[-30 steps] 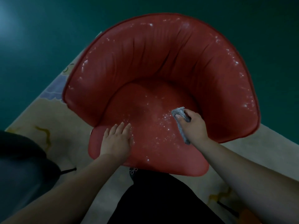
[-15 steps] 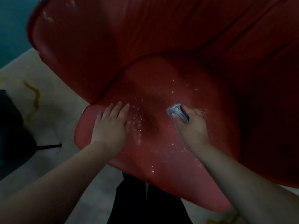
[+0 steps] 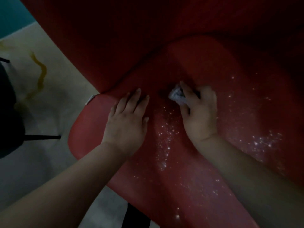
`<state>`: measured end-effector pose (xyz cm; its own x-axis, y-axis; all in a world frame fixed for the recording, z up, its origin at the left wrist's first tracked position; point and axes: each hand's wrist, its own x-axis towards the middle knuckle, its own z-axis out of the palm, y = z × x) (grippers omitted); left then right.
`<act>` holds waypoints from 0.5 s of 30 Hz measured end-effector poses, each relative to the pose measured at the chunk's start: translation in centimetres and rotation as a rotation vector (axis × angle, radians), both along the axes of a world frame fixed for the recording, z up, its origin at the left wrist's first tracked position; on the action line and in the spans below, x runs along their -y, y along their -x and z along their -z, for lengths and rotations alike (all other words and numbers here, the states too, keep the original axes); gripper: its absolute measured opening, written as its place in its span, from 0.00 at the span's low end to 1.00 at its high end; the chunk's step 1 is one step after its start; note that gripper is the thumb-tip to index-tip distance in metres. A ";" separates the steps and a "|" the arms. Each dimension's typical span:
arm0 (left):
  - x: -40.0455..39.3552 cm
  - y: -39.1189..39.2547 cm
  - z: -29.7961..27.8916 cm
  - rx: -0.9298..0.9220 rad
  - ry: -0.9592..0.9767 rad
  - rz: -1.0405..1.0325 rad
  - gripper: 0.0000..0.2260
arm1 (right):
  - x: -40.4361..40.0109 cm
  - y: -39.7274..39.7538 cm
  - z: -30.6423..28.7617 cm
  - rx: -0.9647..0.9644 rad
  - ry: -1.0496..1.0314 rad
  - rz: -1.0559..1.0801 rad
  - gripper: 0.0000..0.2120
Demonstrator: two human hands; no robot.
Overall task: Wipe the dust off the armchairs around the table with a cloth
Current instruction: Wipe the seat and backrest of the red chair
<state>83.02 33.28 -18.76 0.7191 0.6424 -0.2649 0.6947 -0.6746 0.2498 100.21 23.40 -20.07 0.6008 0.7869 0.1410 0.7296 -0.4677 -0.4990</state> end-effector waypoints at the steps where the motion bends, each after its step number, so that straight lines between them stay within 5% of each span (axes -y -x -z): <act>1: 0.1 0.2 0.0 0.012 0.007 -0.009 0.26 | 1.0 0.3 0.1 0.008 -0.005 -0.061 0.21; 11: -0.7 1.0 -0.2 0.026 0.001 -0.099 0.25 | -3.5 -0.7 0.2 -0.043 -0.022 -0.007 0.21; 15: -0.5 0.9 0.0 0.035 0.006 -0.099 0.25 | -0.2 1.7 0.2 -0.010 0.006 -0.170 0.22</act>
